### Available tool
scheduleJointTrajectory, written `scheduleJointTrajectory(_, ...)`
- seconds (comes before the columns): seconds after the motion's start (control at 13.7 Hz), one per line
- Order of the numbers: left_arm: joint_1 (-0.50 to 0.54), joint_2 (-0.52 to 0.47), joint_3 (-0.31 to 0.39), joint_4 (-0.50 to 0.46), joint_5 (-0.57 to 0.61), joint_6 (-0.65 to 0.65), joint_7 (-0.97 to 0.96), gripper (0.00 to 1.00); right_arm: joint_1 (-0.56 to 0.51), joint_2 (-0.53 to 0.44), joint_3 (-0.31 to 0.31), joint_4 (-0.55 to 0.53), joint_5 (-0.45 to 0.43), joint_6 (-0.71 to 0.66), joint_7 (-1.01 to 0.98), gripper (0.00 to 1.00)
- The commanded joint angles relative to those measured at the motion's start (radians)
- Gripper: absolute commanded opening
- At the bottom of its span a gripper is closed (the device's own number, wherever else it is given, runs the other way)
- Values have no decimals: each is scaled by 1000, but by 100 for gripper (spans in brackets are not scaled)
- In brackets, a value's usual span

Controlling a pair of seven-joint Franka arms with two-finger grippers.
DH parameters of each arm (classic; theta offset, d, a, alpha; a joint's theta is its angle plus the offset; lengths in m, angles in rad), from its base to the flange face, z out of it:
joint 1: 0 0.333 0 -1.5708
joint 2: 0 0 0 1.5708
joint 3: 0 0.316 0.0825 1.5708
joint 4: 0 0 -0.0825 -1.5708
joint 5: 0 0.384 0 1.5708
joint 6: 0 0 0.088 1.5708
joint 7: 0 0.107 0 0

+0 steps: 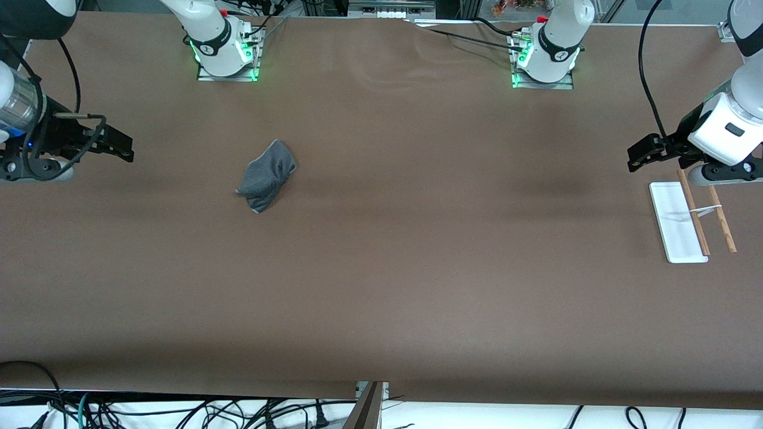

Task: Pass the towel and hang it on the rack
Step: 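Reach the right gripper down to the grey towel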

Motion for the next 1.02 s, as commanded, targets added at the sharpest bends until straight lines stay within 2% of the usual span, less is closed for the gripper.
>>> scheduleJointTrajectory(0.0,10,5,-8,20,-11,-6,20,100,15,56,6,-24,22,56,-17,100)
scheduleJointTrajectory(0.29,8,7,-9,26,-11,-9,20,100,35,156,28,-83,24,218,-155,100)
scheduleJointTrajectory(0.44,8,7,-9,24,-11,-9,20,100,35,193,57,-135,32,292,-160,100)
scheduleJointTrajectory(0.66,8,7,-9,24,-11,-9,20,100,35,201,95,-274,38,443,-161,100)
scheduleJointTrajectory(0.95,8,7,-9,24,-11,-10,20,100,35,201,127,-412,38,517,-187,100)
